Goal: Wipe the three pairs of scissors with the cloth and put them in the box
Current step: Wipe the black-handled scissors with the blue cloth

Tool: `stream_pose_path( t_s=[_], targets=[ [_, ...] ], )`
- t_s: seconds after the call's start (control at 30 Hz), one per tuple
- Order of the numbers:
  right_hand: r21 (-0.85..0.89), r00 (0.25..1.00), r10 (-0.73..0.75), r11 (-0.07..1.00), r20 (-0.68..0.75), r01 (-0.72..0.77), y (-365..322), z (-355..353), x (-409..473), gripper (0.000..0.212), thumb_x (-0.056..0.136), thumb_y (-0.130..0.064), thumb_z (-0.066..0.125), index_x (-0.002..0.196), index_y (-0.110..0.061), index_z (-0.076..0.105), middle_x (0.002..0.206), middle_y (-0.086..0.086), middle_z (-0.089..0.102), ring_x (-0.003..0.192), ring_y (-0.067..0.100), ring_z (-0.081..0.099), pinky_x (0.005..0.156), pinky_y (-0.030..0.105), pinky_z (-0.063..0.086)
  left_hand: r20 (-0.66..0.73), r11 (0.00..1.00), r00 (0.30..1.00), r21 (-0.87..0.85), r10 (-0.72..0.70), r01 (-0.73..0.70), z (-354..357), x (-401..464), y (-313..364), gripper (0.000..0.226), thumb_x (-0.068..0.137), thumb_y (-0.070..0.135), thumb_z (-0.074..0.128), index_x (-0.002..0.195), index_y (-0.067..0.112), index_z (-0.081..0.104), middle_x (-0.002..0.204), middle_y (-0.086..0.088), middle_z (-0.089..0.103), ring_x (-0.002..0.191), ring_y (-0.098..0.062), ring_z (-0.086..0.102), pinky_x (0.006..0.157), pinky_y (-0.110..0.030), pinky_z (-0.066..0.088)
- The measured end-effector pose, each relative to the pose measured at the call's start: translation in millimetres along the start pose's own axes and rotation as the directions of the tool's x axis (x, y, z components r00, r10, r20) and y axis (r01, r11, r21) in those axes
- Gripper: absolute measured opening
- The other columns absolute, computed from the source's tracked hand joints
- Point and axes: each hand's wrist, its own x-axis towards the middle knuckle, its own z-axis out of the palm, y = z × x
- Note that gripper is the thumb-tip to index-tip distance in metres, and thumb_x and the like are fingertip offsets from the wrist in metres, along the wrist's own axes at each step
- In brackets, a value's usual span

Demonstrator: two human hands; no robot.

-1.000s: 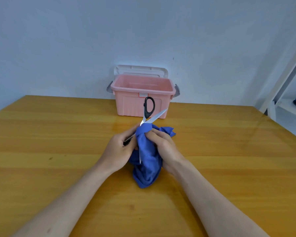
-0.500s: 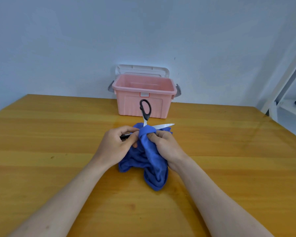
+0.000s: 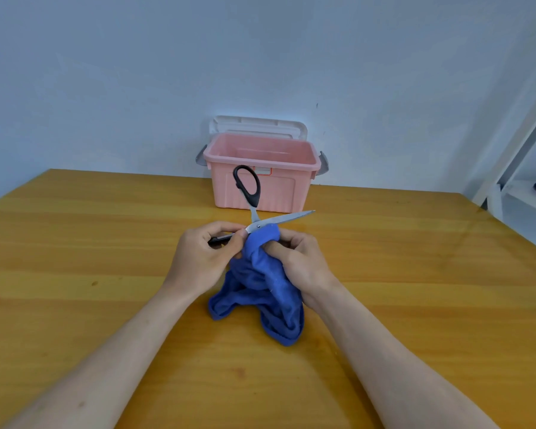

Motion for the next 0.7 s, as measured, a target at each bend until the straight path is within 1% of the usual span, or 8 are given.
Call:
stream_pose_path(
  t_s=[0.1,0.2,0.3,0.4,0.47,0.57,0.63,0.7],
  targets=[
    [-0.072,0.999,-0.039,0.997,-0.03,0.037,-2,3,1,0.017,0.095,-0.006,0.059,0.093,-0.01,0.076,0.083,0.002,0.075,0.079,0.013,0.071,0.069,0.022,0.054,0.0,1.0,1.0,0.003,0.009,-0.009,-1,1,-1,0.01,0.091,0.017,0.065,0.092,0.02,0.075,0.067,0.004,0.071,0.067,-0.01,0.068,0.067,-0.021,0.054],
    [-0.169,0.995,-0.065,0.984,-0.073,0.052,1,5,3,0.017,0.095,-0.01,0.06,0.086,-0.004,0.073,0.074,0.004,0.069,0.069,0.013,0.064,0.063,0.026,0.051,-0.001,1.0,1.0,0.002,0.006,-0.006,-3,2,-3,0.01,0.091,0.016,0.065,0.091,0.019,0.075,0.067,0.001,0.071,0.066,-0.012,0.068,0.067,-0.025,0.056],
    [-0.214,0.993,-0.079,0.975,-0.092,0.058,5,5,5,0.03,0.094,-0.014,0.061,0.077,0.011,0.057,0.064,0.009,0.05,0.059,0.017,0.046,0.054,0.028,0.039,-0.007,1.0,1.0,-0.009,0.005,-0.005,-3,2,-4,0.011,0.091,0.015,0.065,0.09,0.02,0.074,0.066,-0.001,0.07,0.064,-0.012,0.067,0.067,-0.024,0.055],
    [-0.225,0.991,-0.082,0.973,-0.105,0.056,8,2,3,0.035,0.093,-0.014,0.062,0.071,0.011,0.05,0.06,0.007,0.044,0.057,0.015,0.041,0.052,0.027,0.036,0.009,1.0,1.0,-0.009,-0.01,0.01,-4,2,-5,0.01,0.091,0.015,0.065,0.09,0.02,0.075,0.067,-0.004,0.07,0.066,-0.014,0.067,0.068,-0.024,0.056],
    [-0.194,0.994,-0.07,0.98,-0.087,0.052,11,-1,1,0.025,0.094,-0.014,0.062,0.08,0.006,0.064,0.068,0.017,0.057,0.064,0.019,0.054,0.061,0.034,0.046,0.027,1.0,0.999,0.003,-0.024,0.024,-3,3,-5,0.009,0.091,0.017,0.066,0.091,0.019,0.075,0.067,-0.002,0.071,0.067,-0.014,0.068,0.069,-0.024,0.056],
    [-0.055,0.999,-0.012,0.998,-0.041,0.01,13,-5,-2,0.016,0.095,-0.007,0.059,0.098,-0.005,0.075,0.097,0.02,0.073,0.091,0.027,0.07,0.082,0.037,0.056,0.041,0.999,0.998,0.008,-0.047,0.046,-3,2,-6,0.01,0.092,0.02,0.065,0.091,0.02,0.074,0.065,0.001,0.069,0.064,-0.012,0.066,0.066,-0.023,0.053],
    [0.057,0.999,0.034,0.998,0.011,-0.035,11,-5,-3,0.019,0.096,-0.003,0.056,0.104,-0.003,0.074,0.105,0.021,0.072,0.099,0.03,0.07,0.087,0.035,0.057,0.078,0.998,0.995,-0.003,-0.056,0.056,-1,1,-6,0.011,0.094,0.024,0.061,0.092,0.021,0.072,0.061,0.0,0.065,0.056,-0.01,0.059,0.057,-0.024,0.048],
    [0.172,0.995,0.062,0.982,0.08,-0.075,8,-4,-5,0.021,0.096,-0.002,0.053,0.105,-0.001,0.072,0.103,0.021,0.072,0.097,0.028,0.07,0.084,0.032,0.057,0.111,0.997,0.992,-0.041,-0.063,0.068,2,0,-5,0.011,0.096,0.025,0.059,0.095,0.02,0.068,0.057,0.001,0.061,0.051,-0.006,0.053,0.052,-0.018,0.04]
  ],
)
